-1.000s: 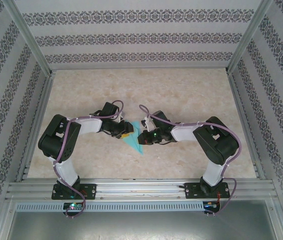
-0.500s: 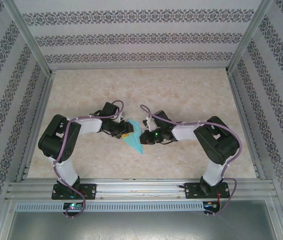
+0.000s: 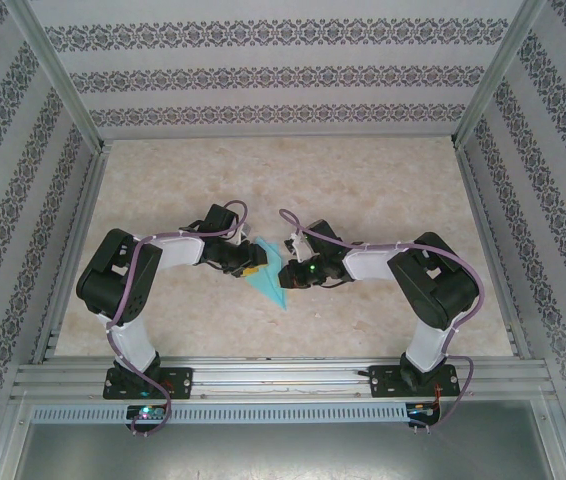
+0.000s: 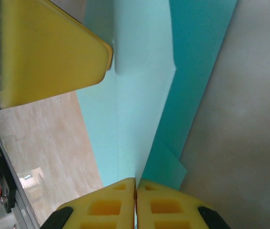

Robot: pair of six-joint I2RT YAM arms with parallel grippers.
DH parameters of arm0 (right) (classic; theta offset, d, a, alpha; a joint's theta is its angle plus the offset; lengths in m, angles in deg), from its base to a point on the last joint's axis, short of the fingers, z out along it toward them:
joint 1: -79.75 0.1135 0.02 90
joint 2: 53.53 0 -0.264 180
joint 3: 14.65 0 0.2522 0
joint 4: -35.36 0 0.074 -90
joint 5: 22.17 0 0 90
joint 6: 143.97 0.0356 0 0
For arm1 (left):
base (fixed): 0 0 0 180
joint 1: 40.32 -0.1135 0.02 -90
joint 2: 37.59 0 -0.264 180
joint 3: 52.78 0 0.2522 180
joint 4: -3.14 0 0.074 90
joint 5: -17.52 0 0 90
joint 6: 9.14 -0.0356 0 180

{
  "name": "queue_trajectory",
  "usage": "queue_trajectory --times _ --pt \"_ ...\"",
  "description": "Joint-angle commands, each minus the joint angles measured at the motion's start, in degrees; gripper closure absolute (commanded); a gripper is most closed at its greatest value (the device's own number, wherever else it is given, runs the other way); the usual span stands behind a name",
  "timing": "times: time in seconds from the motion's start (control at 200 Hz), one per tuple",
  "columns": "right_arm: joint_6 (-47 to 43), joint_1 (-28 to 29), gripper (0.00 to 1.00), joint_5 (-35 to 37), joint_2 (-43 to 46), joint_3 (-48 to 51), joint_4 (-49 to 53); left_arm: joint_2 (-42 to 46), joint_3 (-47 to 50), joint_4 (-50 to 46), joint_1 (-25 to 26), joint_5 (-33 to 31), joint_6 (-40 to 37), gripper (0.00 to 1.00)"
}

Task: Fold a paper plane with a square sheet of paper (fold left side to right side)
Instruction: Fourth fold the wing at the center of the table.

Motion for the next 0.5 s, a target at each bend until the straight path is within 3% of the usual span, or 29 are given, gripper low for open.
queue_trajectory --times 0.0,0.495 --pt "-2.07 -0.69 0.89 1.15 -0.68 -1.59 2.13 -2.45 0.41 -2.40 0.44 -3.41 -0.58 0.59" --pt "-3.22 -0.27 0.89 2.30 -2.67 -3.09 4.15 -2.43 -0.14 -2.85 0.46 -3.32 -0.78 0.59"
